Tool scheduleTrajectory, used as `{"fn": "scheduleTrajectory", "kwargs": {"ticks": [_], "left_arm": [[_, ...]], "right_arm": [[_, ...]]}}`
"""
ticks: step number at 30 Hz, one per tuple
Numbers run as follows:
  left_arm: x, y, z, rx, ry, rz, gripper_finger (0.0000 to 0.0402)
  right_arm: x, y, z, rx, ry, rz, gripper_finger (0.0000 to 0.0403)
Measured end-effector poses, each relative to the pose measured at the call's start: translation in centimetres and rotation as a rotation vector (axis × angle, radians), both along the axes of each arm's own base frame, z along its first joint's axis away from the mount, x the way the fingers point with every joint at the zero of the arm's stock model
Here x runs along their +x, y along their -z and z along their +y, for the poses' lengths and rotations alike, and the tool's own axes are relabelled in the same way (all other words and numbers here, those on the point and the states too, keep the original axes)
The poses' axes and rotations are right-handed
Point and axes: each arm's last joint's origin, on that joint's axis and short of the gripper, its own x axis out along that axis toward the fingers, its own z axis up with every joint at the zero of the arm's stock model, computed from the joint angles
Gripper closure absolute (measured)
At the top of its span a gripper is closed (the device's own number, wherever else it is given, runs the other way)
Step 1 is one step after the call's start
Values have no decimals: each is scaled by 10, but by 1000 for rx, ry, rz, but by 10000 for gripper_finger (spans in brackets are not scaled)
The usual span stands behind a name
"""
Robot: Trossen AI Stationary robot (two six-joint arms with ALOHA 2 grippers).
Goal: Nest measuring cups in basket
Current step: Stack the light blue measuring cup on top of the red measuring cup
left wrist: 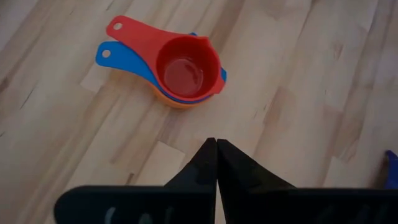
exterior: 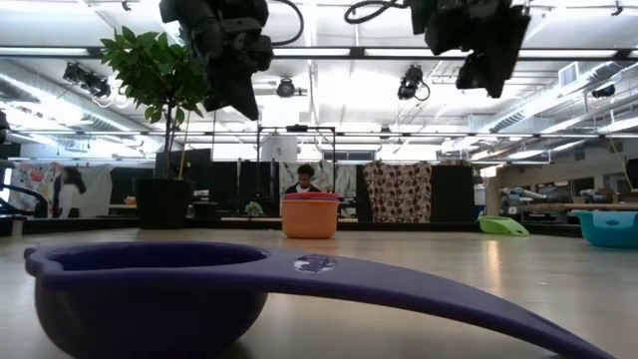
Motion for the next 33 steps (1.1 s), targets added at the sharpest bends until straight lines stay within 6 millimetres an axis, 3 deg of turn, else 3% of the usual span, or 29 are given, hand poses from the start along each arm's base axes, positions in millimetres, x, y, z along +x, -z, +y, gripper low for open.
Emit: {"fn": "scheduleTrajectory", "kwargs": {"ticks": [11, 24, 33], "left_arm": [[0, 0, 0, 15, 23, 0, 393], [2, -1, 0, 24, 26, -18, 393], [4, -2, 1, 34, 25, -43, 393]], "right_arm": [[1, 28, 32, 19, -177, 97, 238], [-17, 81, 64, -14, -314, 343, 238], [-26, 117, 67, -39, -115, 428, 238]]}}
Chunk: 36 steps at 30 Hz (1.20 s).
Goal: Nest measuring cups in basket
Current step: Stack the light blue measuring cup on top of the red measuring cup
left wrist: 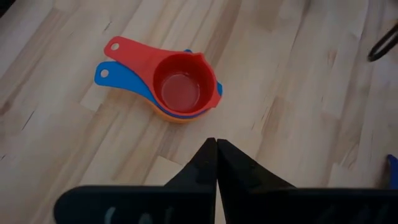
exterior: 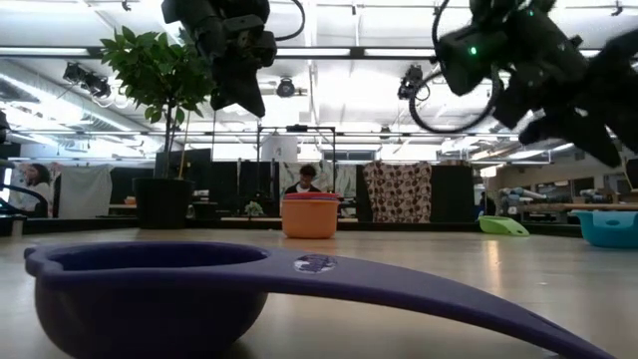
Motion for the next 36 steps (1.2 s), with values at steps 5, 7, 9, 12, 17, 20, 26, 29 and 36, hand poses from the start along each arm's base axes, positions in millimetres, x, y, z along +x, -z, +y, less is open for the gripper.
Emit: {"fn": "scheduleTrajectory", "kwargs": {"ticks": [5, 7, 9, 12, 17, 20, 26, 29, 36], "left_arm": [[0, 0, 0, 1, 0, -3, 393], [0, 0, 0, 1, 0, -3, 393], [0, 0, 0, 5, 6, -2, 393], [0, 0, 0, 13, 17, -2, 393], [0, 0, 0, 14, 18, -2, 393], [0, 0, 0, 14, 18, -1, 393], [0, 0, 0, 12, 15, -1, 393], [0, 0, 0, 13, 17, -1, 393], [0, 0, 0, 15, 19, -2, 393]], "right_arm": [[-4, 17, -1, -29, -10, -15, 238], [-6, 22, -2, -64, -21, -7, 238], [-9, 27, -4, -76, -18, 5, 238], [-15, 34, -6, -72, -6, 27, 238], [-20, 41, -7, -57, 12, 47, 238], [-15, 45, -8, -45, 18, -18, 238], [-13, 57, -8, -58, 36, -86, 238], [-14, 59, -9, -70, 60, -79, 240], [-20, 68, -11, -83, 113, -64, 273]]}}
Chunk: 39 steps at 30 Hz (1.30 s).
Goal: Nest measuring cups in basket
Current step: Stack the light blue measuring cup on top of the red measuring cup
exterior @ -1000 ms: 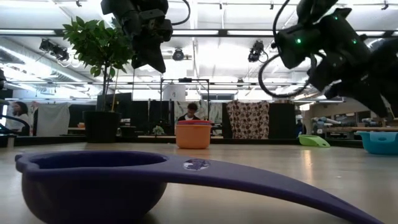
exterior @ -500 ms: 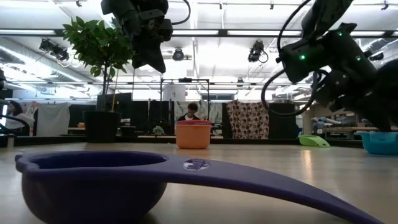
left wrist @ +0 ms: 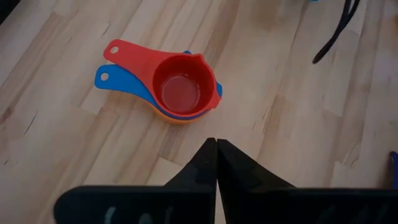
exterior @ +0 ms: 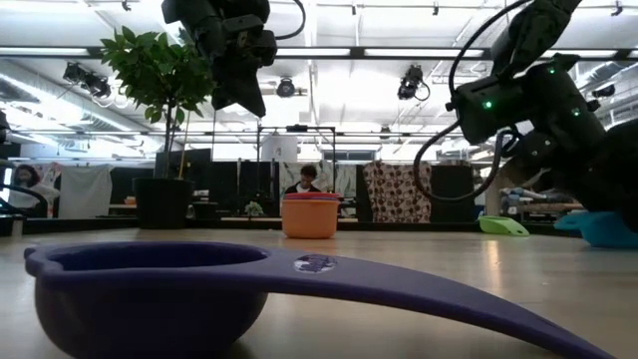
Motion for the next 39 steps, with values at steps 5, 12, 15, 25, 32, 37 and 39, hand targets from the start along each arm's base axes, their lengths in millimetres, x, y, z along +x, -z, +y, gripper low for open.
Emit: {"fn": "scheduleTrajectory", "kwargs": {"ticks": [5, 12, 15, 25, 32, 37, 39], "left_arm": [[0, 0, 0, 0, 0, 0, 393], [0, 0, 0, 0, 0, 0, 393], [0, 0, 0, 0, 0, 0, 393], [-2, 0, 5, 8, -113, 15, 393], [-3, 1, 6, 44, -158, 34, 393], [-6, 3, 7, 46, -152, 74, 393], [-7, 3, 6, 56, -132, 86, 393]], "right_arm": [[-2, 4, -3, -4, 57, 0, 359], [8, -4, -10, -35, 185, -35, 382], [15, -9, -14, -55, 249, -63, 386], [42, -29, -21, -142, 424, -192, 388], [58, -44, -22, -182, 647, -256, 388], [74, -52, -20, -199, 930, -357, 388], [77, -53, -17, -218, 1027, -373, 388]]}}
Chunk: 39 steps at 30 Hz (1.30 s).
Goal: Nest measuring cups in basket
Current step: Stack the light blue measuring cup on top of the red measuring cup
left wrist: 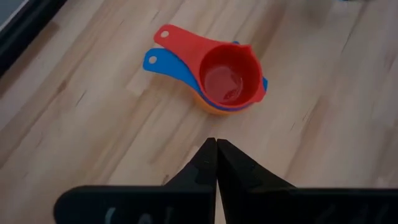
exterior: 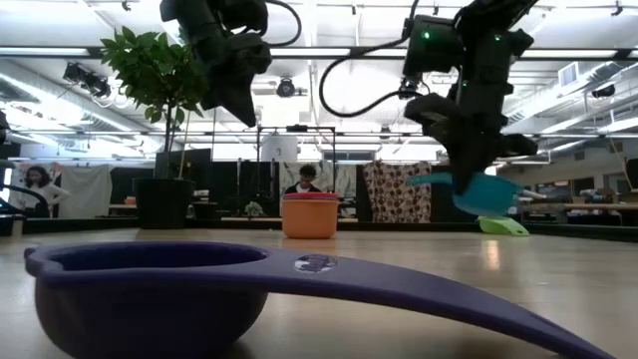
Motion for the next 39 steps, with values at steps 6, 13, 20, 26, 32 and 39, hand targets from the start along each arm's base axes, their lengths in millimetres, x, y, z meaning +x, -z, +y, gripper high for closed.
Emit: {"fn": "scheduleTrajectory", "kwargs": {"ticks": [6, 13, 20, 26, 32, 39], "left_arm": [[-1, 1, 0, 39, 73, 27, 393], [-1, 1, 0, 63, 115, 37, 393], [-1, 1, -1, 77, 138, 41, 393], [-1, 1, -1, 77, 141, 43, 393], [-1, 1, -1, 77, 141, 43, 393], [-1, 1, -1, 90, 160, 46, 393]], "right_arm": [[7, 25, 11, 52, 177, 115, 388], [28, 53, 18, 134, 167, 210, 388], [41, 41, 14, 87, 147, 269, 389], [49, 40, 12, 90, 109, 189, 341], [50, 40, 10, 102, 48, 168, 286], [49, 37, 3, 291, -25, 139, 263]]}}
